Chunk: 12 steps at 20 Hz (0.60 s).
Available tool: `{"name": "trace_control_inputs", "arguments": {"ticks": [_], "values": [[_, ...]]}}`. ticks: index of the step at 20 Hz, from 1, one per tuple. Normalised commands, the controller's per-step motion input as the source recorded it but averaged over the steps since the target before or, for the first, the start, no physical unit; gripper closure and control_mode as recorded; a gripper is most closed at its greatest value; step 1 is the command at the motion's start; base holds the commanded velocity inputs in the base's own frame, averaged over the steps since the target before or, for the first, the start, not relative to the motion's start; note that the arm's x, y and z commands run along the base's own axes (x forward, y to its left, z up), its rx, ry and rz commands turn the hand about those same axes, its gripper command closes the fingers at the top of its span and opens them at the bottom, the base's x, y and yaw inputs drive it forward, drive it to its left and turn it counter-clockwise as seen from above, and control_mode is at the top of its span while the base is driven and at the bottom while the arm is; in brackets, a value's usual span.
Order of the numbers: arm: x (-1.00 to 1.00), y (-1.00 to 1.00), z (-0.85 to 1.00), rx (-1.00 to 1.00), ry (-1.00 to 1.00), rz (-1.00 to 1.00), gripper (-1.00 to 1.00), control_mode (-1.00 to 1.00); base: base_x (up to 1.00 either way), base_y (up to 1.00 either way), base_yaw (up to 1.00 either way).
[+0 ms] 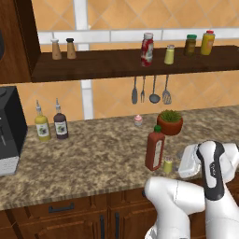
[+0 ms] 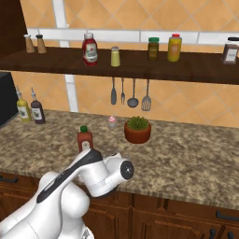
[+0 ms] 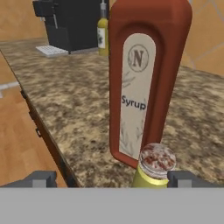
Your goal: Put the shaker and condiment bottle from the counter next to their counterparts in the cabinet.
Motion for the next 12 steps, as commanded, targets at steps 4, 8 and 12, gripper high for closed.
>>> {"name": "trace_control_inputs", "arguments": {"ticks": [4,8,12], "values": [[0.19,0.00,0.00,0.00,0.00,0.00,-1.00,-1.00,0.00,0.00,0.00],[0.16,0.00,-0.03,0.00,0.00,0.00,-1.00,-1.00,0.00,0.00,0.00],[0.06,0.00,-0.14,0.00,0.00,0.00,-1.00,-1.00,0.00,0.00,0.00]]}}
